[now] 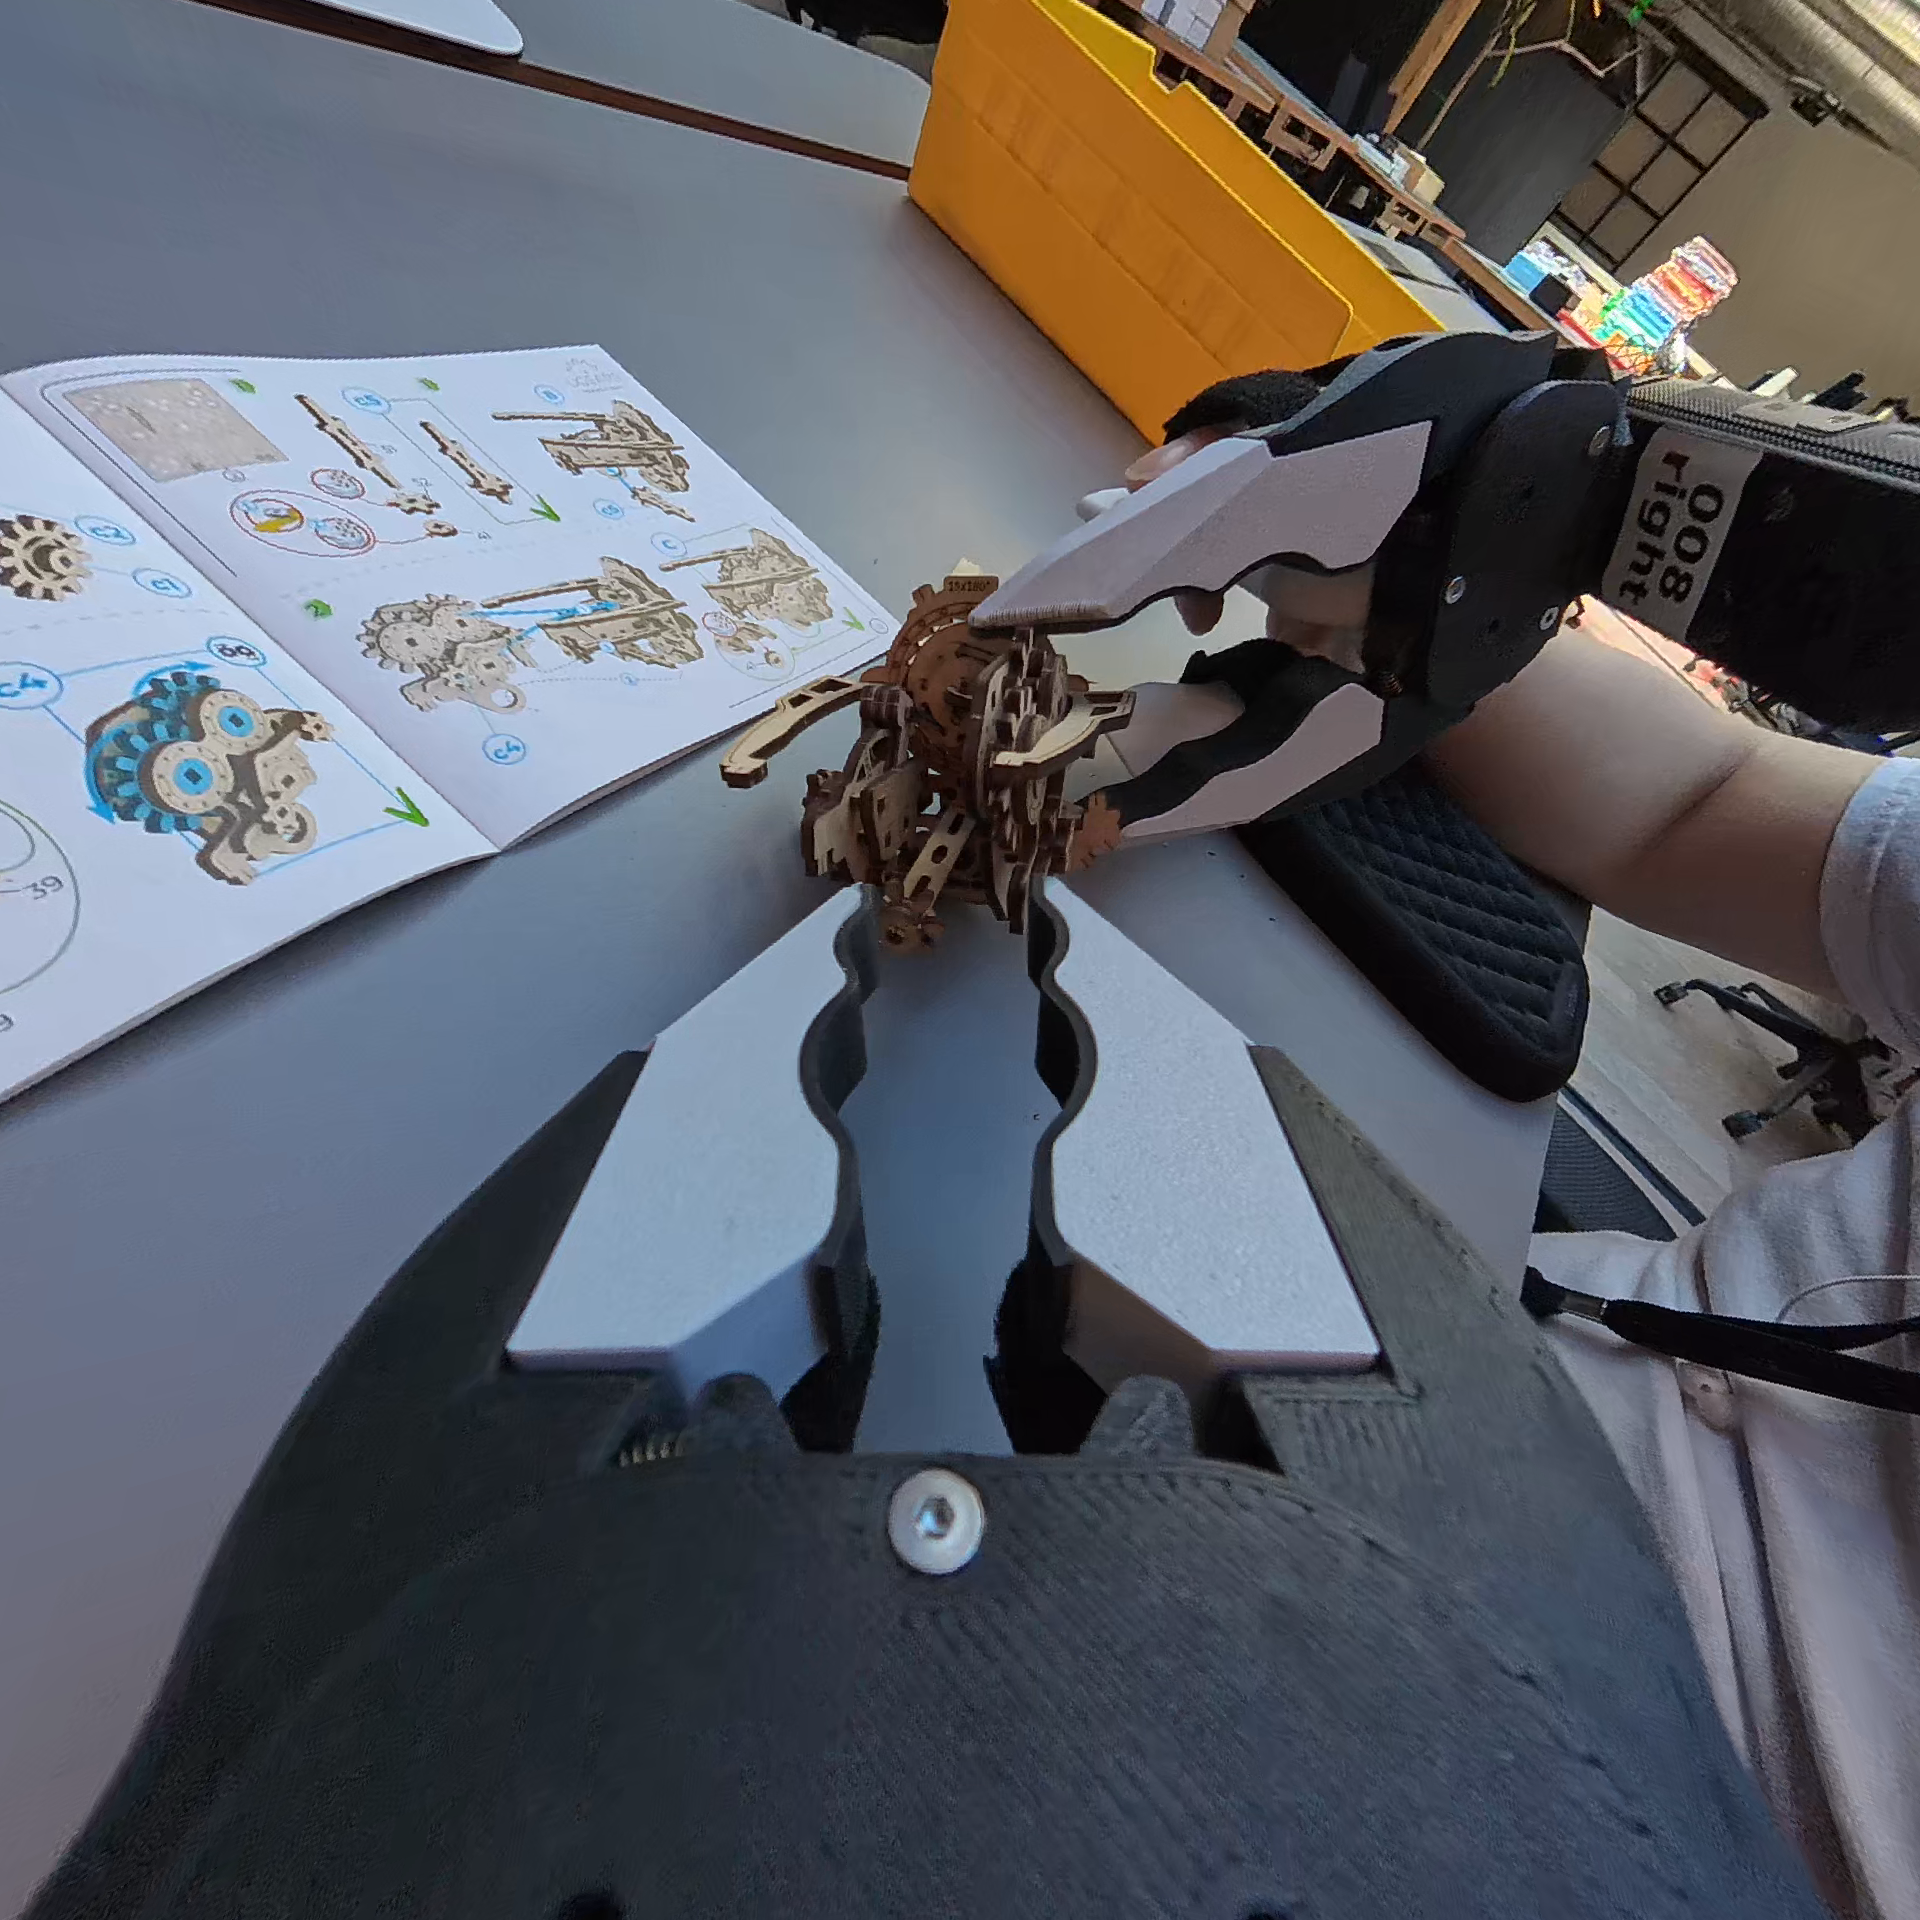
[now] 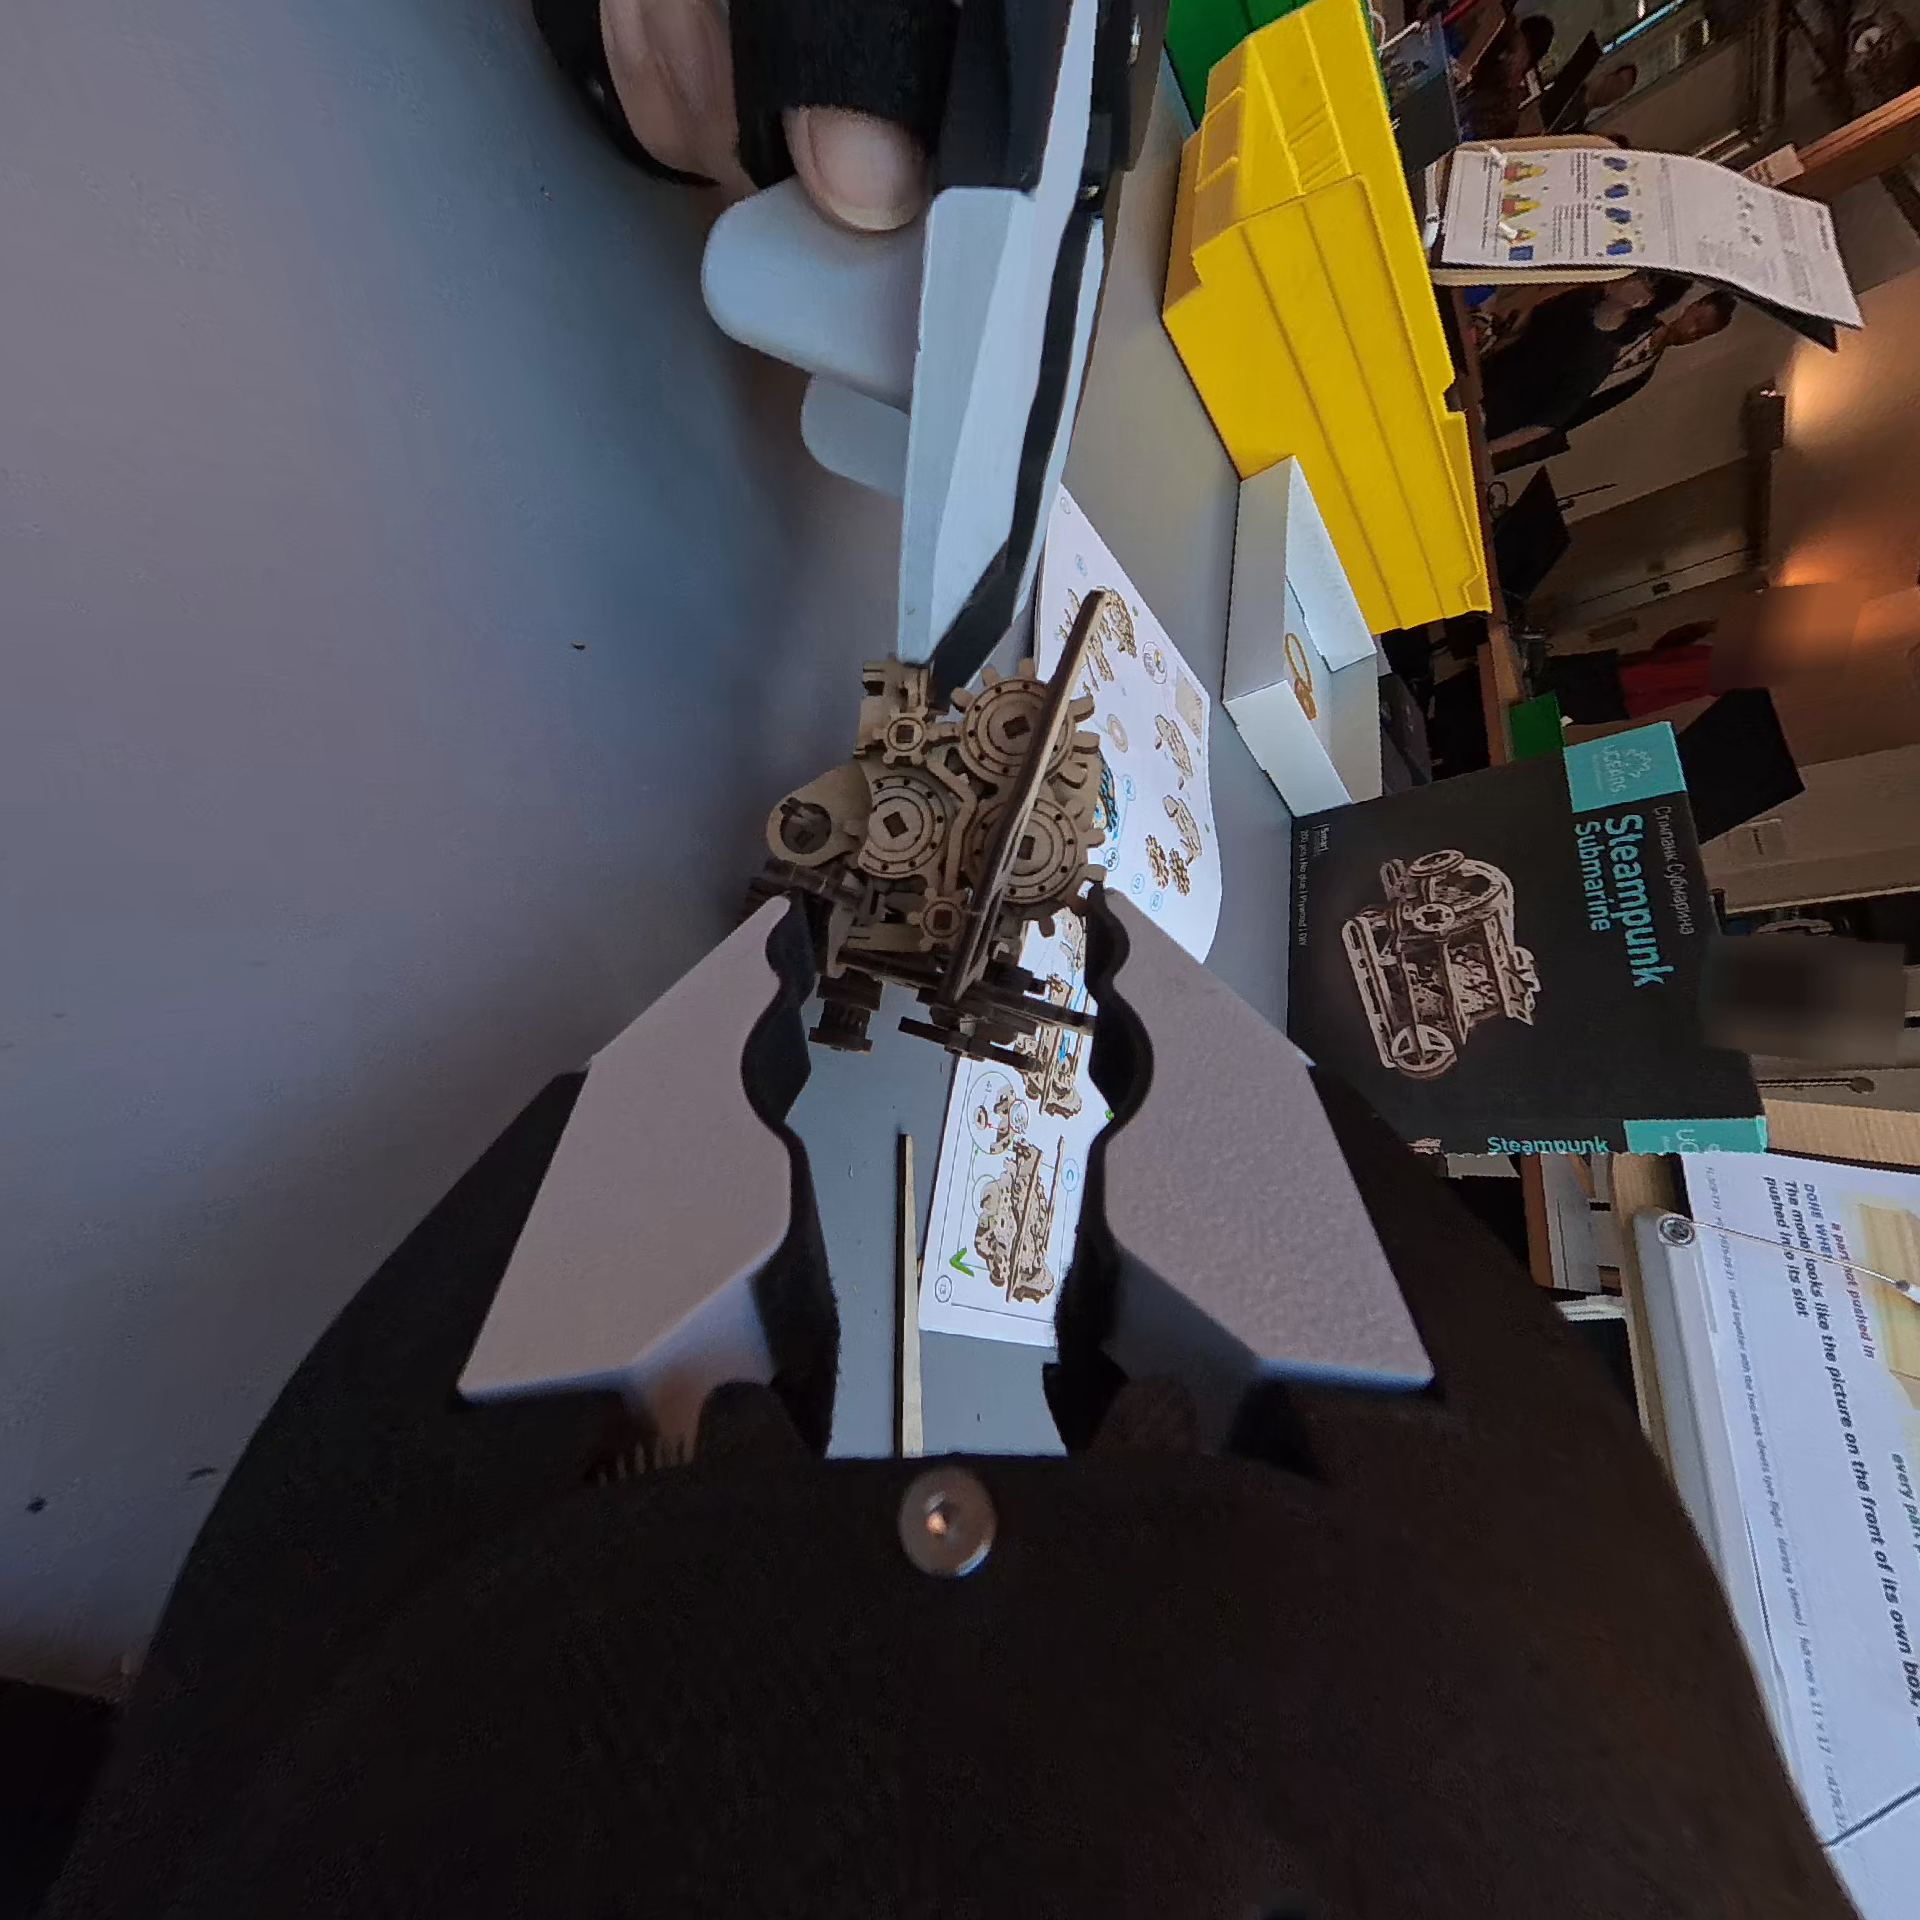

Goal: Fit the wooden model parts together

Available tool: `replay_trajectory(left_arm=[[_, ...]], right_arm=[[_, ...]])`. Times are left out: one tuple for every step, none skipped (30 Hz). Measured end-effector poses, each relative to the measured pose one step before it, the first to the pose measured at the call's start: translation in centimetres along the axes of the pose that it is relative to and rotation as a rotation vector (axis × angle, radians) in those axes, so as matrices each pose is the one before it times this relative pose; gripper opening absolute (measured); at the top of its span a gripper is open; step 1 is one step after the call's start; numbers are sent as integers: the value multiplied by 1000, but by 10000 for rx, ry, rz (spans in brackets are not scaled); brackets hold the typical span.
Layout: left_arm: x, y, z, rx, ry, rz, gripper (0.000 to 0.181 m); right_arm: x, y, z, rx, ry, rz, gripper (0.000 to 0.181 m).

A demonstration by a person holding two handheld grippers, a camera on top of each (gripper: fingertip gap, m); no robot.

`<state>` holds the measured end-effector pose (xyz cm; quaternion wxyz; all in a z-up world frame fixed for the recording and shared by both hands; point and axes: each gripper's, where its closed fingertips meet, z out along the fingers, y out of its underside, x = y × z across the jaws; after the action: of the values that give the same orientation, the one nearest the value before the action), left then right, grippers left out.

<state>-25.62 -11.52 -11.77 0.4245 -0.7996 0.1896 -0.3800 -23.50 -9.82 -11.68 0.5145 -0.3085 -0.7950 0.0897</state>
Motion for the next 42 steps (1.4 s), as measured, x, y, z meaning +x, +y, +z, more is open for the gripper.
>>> replay_trajectory(left_arm=[[-101, 104, 4, -60, -75, 70, 27], [36, 88, 2, -57, 4, -3, 30], [110, 33, -35, -14, 61, -60, 33], [70, 9, -33, 7, 35, -56, 33], [-35, 47, -10, 6, -28, -6, 33], [-93, 88, 36, -7, -77, 39, 32], [-133, 138, 51, -53, -98, 43, 31], [-43, 88, 12, -38, -21, -2, 31], [4, -6, -32, 0, 21, -19, 30], [12, -5, -51, 4, 19, 24, 26], [15, -50, -90, 26, 4, 79, 22], [-18, -118, -126, 75, -22, 125, 18], [-6, -50, -107, 42, -2, 99, 16], [8, 61, -40, -39, 47, 15, 17], [6, 65, -16, -46, 71, -49, 16], [21, 49, -9, -35, 76, -61, 15], [33, 75, -5, -52, 68, -34, 15], [12, 80, -10, -52, 28, -8, 15], [5, -8, -29, 11, 7, -20, 15], [-3, -10, -33, 8, 2, -38, 15], [-25, 14, -23, -10, 1, -48, 15], [-18, 15, -12, -14, 15, -53, 15], [-4, 25, -2, -21, 19, -48, 15], [3, -1, -9, -6, 13, -38, 14], [18, -4, -2, 0, 22, -24, 14], [20, -18, 11, 9, 12, -14, 14], [-14, -36, -5, 20, -8, -8, 13], [-5, -45, -9, 3, -16, 16, 13], [-30, -71, -5, 15, -40, 35, 13], [-38, -98, -20, 25, -64, 36, 13], [-1, -29, -6, -23, -47, 46, 13], [50, 29, 28, -52, -16, 52, 13], [47, 17, 30, -18, -12, 36, 13], [25, -9, 12, 7, -11, 18, 13], [16, 40, 14, -15, -5, 15, 13], [12, 31, 1, -10, -11, 17, 13], [0, -5, -7, 14, -15, 22, 13], [33, 35, 19, -10, -2, 40, 13], [54, 78, 42, -42, -10, 49, 13], [42, 68, 41, -33, -29, 61, 13], [28, 80, 46, -39, -47, 74, 12], [27, 103, 56, -63, -36, 75, 13]], right_arm=[[32, 7, 0, -27, 32, -29, 52], [24, 3, 6, -26, 20, 35, 52], [3, -29, 18, -19, 16, 25, 52], [-38, -37, 2, -13, 21, -70, 52], [-30, -44, 15, -22, 40, -118, 52], [-20, -46, 19, -29, 28, -62, 52], [-42, -58, 37, -24, 9, -42, 52], [-51, -45, 17, -24, 4, -81, 52], [4, -11, 3, -18, 31, -85, 51], [2, -7, 10, -10, -4, 24, 52], [-18, -9, 4, 3, -10, 39, 52], [-29, -13, 8, 13, 2, -42, 52], [8, -84, 10, 60, 25, -22, 52], [-49, -50, 3, 47, -45, 41, 52], [-35, -49, -5, 49, -37, 33, 52], [19, 67, 25, -35, 8, 5, 52], [17, 114, 34, -57, 25, -31, 52], [-6, 170, 45, -88, 12, -44, 51], [-42, 249, 56, -125, -7, -32, 51], [-2, -41, -17, 41, 44, -78, 50], [-18, -132, -44, 77, 12, -29, 49], [-96, -149, -54, 60, -65, -9, 47], [4, -96, -106, 17, -3, -89, 44], [233, -170, -177, 64, 148, -180, 43], [67, -74, -115, 34, 16, -151, 42], [-18, 102, 3, -73, -98, 28, 43], [16, 28, -14, -24, -123, 83, 43], [7, -7, -20, -7, -139, 65, 43], [48, 22, 6, -13, -104, 117, 43], [90, 70, 36, -24, -47, 178, 43], [22, 1, 26, 19, -39, 163, 43], [-19, -10, -23, 29, -42, 77, 43], [-66, 8, -53, 10, -79, 69, 43], [-75, 32, -34, -24, -138, 160, 44], [-187, -41, -70, -3, -257, 219, 47], [-140, -102, -102, 43, -262, 231, 47], [-91, -77, -121, 33, -271, 300, 47], [-113, -90, -133, 42, -306, 337, 47], [-100, -110, -159, 77, -277, 286, 47], [65, -64, -166, 57, -118, 174, 47], [13, -23, -169, 10, -113, 83, 47], [-168, -24, -159, -15, -202, 9, 46]])
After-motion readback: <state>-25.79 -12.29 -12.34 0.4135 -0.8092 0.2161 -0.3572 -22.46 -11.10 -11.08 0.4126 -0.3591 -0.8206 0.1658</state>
